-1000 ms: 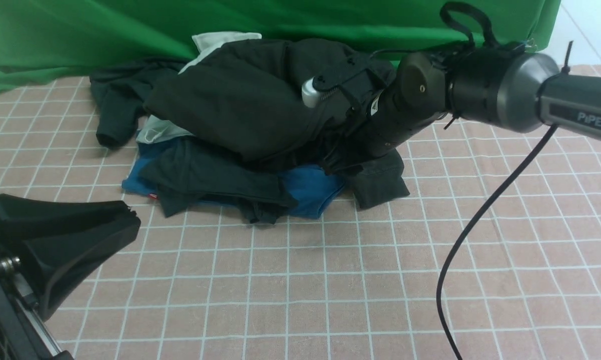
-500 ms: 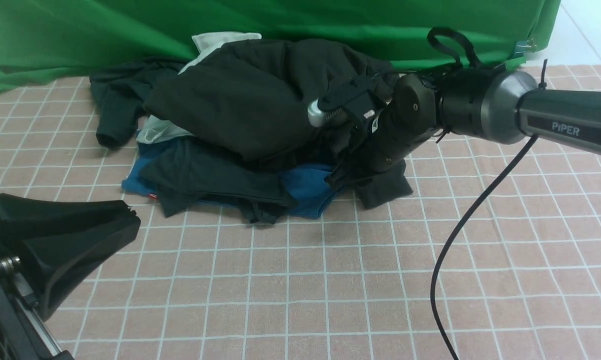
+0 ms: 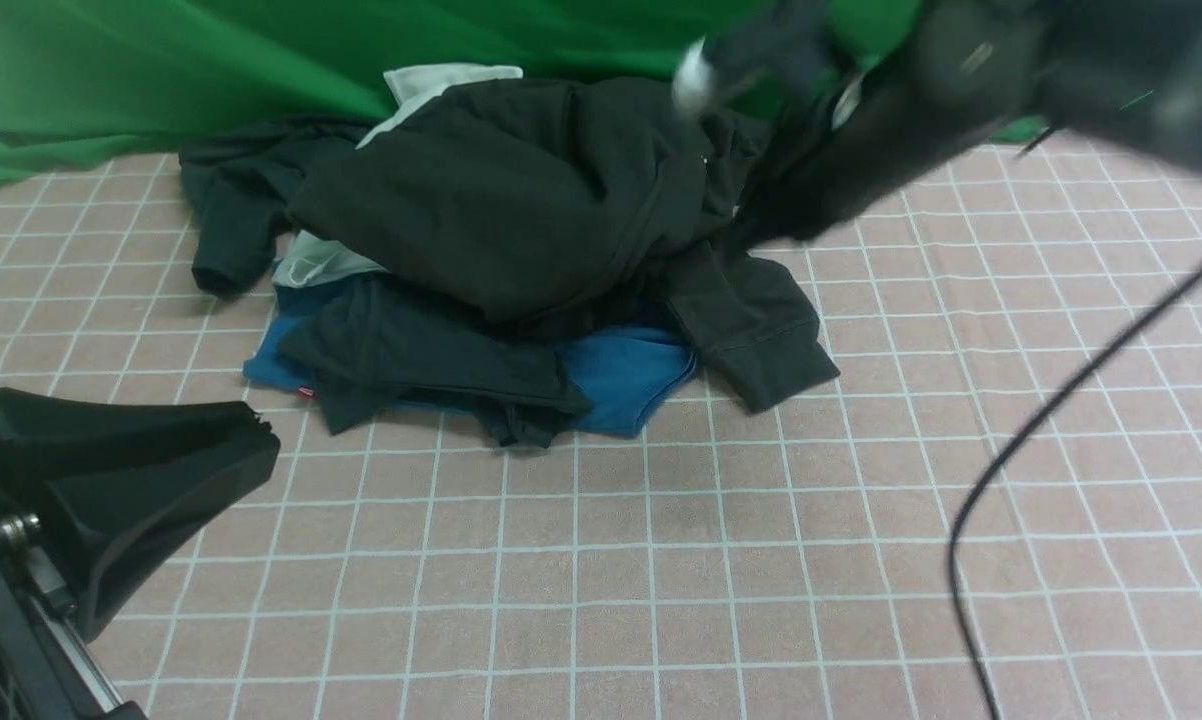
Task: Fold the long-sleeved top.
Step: Spread the long sleeves with your arms and place them on the tabletop
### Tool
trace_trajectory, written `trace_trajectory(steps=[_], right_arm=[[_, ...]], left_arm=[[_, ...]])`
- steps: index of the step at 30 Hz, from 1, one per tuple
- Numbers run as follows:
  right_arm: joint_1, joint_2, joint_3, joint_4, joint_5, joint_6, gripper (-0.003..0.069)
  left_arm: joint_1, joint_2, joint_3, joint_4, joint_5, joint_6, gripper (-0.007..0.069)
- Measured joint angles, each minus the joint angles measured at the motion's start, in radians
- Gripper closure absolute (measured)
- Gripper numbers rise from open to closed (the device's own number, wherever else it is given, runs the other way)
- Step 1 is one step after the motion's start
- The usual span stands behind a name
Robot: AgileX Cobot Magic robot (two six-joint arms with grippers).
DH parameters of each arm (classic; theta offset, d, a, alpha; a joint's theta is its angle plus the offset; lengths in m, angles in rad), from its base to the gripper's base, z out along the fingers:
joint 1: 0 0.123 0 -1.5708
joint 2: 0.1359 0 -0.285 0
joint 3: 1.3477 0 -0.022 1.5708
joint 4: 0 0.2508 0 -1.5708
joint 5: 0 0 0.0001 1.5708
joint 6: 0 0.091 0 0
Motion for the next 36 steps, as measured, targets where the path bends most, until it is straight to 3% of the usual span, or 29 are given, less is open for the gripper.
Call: trace_trajectory(steps=[3,5,8,9,13,20,25,28,36], right_arm=[[0.002,-0.020,-0.003,0.032,0.019,0.000,0.0606],[0.008,0.013,-0.004,0.051,0.043,0.001,0.0520],[0.011,0.083,-0.004,0.058,0.045,0.001,0.0300],[0.008,0.121,-0.003,0.058,0.032,-0.002,0.0145],[-0.013,0.200,0.002,0.058,-0.019,-0.017,0.0004],[-0.023,0.272,0.002,0.058,-0.036,-0.089,0.0139],[-0.023,0.292,0.002,0.058,-0.050,-0.103,0.0060],[-0.023,0.301,0.002,0.058,-0.060,-0.108,0.0067],[-0.023,0.320,0.000,0.054,-0.062,-0.122,0.0284]], left_arm=[[0.000,0.000,0.000,0.000,-0.001,0.000,0.0613],[0.000,0.000,0.000,0.002,-0.004,0.000,0.0613],[0.000,0.000,0.000,0.002,-0.004,0.000,0.0613],[0.000,0.000,0.000,0.002,-0.004,0.000,0.0613],[0.000,0.000,0.000,0.002,-0.004,0.000,0.0613],[0.000,0.000,0.000,0.002,-0.004,0.000,0.0613],[0.000,0.000,0.000,0.002,-0.003,0.000,0.0613],[0.000,0.000,0.000,0.002,-0.003,0.000,0.0613],[0.000,0.000,0.000,0.002,-0.001,0.000,0.0613]])
